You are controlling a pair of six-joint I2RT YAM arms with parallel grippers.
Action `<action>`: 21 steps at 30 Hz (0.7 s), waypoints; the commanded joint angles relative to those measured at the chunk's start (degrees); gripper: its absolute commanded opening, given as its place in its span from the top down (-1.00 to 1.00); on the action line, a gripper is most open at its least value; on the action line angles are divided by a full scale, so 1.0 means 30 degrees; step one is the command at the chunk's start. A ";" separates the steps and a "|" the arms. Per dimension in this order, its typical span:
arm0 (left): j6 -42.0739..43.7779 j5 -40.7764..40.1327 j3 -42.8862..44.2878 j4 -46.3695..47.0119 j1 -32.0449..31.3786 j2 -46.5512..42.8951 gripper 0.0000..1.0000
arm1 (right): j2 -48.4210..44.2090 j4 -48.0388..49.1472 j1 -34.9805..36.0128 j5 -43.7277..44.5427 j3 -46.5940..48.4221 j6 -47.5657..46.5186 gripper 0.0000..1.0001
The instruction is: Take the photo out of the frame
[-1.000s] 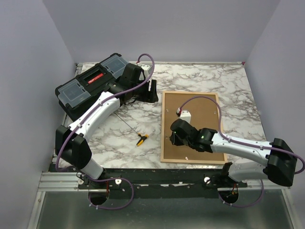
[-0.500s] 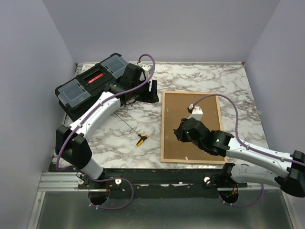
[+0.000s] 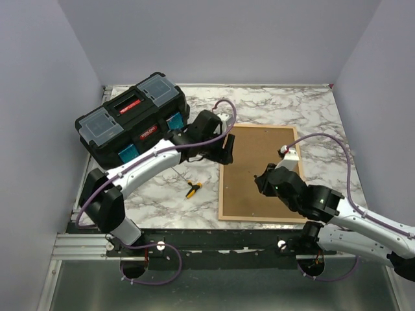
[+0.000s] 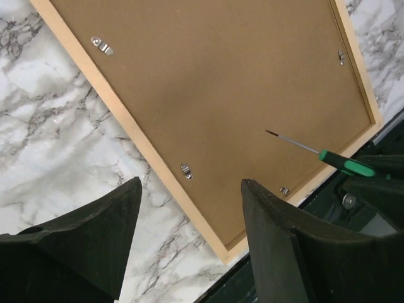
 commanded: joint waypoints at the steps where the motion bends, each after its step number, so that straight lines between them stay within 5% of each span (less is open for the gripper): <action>1: -0.3988 -0.2594 -0.5366 0.3301 -0.1373 -0.2684 -0.29 | -0.1291 -0.0574 0.0020 0.0567 -0.0545 -0.0006 0.99; 7: -0.8660 -0.3553 -1.0577 0.7300 -0.3930 -0.3324 -0.19 | -0.1905 -0.0010 0.0005 0.0176 -0.0936 -0.0399 0.99; 21: -0.7286 -0.3913 -0.9173 0.6562 -0.5033 0.1113 0.22 | -0.3047 0.0263 0.0006 -0.0491 -0.1319 -0.0413 0.99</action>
